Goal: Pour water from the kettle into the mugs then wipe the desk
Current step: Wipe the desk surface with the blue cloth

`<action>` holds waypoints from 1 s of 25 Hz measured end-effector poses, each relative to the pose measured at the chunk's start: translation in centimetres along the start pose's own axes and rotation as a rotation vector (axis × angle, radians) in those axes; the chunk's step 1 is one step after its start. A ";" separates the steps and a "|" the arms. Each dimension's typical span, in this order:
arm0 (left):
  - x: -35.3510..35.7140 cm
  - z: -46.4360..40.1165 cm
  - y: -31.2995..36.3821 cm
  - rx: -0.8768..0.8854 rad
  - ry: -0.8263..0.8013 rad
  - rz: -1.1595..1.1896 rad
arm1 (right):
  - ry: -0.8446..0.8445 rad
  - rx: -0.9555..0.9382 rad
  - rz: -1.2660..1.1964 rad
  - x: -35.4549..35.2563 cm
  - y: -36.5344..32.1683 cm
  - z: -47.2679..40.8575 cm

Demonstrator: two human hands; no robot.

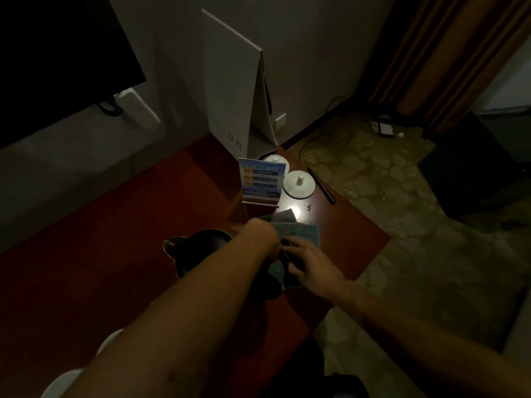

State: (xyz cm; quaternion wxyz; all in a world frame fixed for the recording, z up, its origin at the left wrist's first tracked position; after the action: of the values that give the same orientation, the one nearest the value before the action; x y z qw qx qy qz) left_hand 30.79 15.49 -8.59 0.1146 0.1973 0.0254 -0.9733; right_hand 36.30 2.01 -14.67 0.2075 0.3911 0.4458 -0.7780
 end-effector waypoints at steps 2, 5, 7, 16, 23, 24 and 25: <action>-0.4 0.2 -0.2 0.006 0.013 -0.047 | -0.091 -0.068 0.121 2.3 0.0 0.5; -1.0 -0.2 0.5 -0.020 0.008 -0.024 | -0.080 -0.075 0.306 3.3 1.2 -0.1; -1.8 -0.7 1.4 0.001 0.034 0.011 | -0.035 -0.028 0.304 1.8 2.7 -1.1; -1.9 -0.6 6.9 0.040 0.216 0.133 | -0.116 0.032 0.236 -2.1 7.6 -1.6; 2.9 0.4 10.3 0.105 0.309 0.299 | -0.189 -0.091 0.298 -1.7 8.2 2.2; 3.6 0.5 10.6 0.108 0.338 0.302 | -0.183 -0.106 0.310 -1.5 8.1 2.6; 4.2 0.4 11.0 0.104 0.364 0.293 | -0.184 -0.119 0.314 -1.3 8.0 3.0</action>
State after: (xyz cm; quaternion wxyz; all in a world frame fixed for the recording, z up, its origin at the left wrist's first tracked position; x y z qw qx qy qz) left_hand 29.41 3.82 -9.94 0.2378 0.3765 -0.0334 -0.8948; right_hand 41.16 -4.68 -17.02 0.3891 0.3699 0.4035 -0.7409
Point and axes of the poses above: each hand's wrist, its own z-axis away from the middle knuckle, its own x-axis out of the palm, y = z × x, the point moved 3 cm from there along -z, towards the middle knuckle, and after that the axes turned 7 degrees about x, right-handed, at the moved point
